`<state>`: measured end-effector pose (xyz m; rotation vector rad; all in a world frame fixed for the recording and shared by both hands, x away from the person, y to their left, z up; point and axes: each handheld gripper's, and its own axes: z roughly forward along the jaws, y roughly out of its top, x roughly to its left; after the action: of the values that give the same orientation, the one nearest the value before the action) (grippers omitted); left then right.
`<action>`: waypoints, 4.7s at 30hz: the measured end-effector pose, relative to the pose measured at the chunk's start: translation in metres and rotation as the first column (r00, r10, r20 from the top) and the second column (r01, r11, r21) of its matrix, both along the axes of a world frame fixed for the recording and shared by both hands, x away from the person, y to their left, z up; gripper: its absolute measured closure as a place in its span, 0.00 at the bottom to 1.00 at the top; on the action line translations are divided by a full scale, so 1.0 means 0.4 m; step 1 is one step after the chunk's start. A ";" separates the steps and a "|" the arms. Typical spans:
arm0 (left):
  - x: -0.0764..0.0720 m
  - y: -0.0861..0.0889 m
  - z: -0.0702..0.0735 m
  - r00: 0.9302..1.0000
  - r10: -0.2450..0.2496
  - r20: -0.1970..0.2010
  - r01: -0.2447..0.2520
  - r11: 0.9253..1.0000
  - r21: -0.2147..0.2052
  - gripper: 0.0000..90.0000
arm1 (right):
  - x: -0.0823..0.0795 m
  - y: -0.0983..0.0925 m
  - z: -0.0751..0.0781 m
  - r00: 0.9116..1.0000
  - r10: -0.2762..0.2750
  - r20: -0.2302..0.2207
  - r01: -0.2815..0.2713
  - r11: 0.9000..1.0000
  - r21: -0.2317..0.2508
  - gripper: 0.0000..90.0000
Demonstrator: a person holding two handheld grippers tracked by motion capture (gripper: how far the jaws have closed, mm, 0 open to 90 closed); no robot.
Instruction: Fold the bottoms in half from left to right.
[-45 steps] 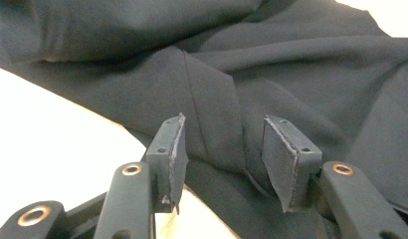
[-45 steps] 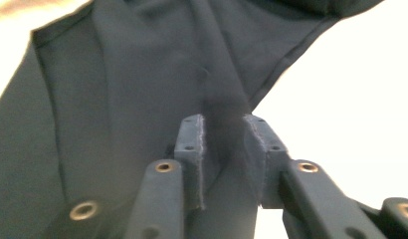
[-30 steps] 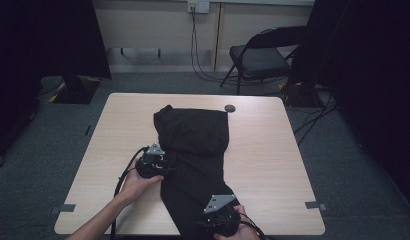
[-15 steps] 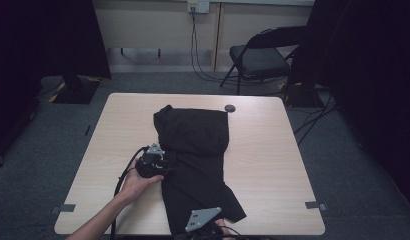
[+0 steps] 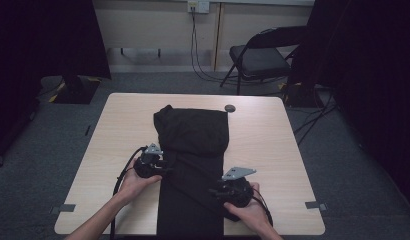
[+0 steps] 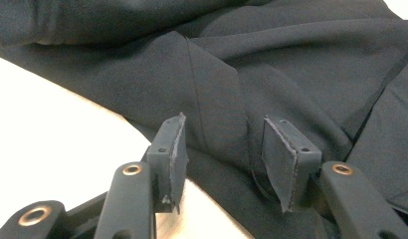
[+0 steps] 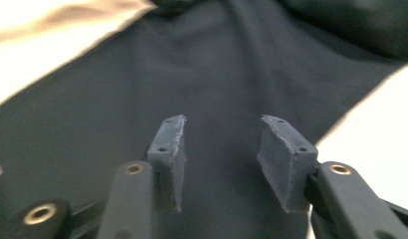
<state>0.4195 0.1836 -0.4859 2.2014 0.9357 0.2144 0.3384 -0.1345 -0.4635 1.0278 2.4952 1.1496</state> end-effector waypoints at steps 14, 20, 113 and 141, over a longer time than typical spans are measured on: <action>-0.001 0.006 0.007 1.000 0.008 0.005 -0.008 1.000 -0.012 0.59 | -0.003 0.004 -0.018 1.000 0.027 -0.005 -0.027 0.999 -0.025 1.00; 0.003 0.022 0.021 0.999 0.034 0.014 -0.033 0.999 -0.042 0.58 | -0.106 0.062 0.029 0.985 0.173 0.021 -0.173 0.985 0.008 1.00; 0.178 -0.019 0.284 0.970 0.048 0.240 -0.013 0.989 -0.147 0.95 | 0.397 0.020 0.239 0.974 -0.192 0.122 0.175 0.975 0.137 0.90; -0.174 -0.005 0.040 0.983 -0.149 -0.108 0.144 0.988 -0.050 0.94 | 0.050 0.023 -0.015 0.996 0.002 -0.087 -0.003 1.000 -0.014 0.88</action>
<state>0.3499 0.1815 -0.4701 2.2502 0.8253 0.0019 0.3582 -0.1253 -0.4696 1.0943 2.5678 1.1095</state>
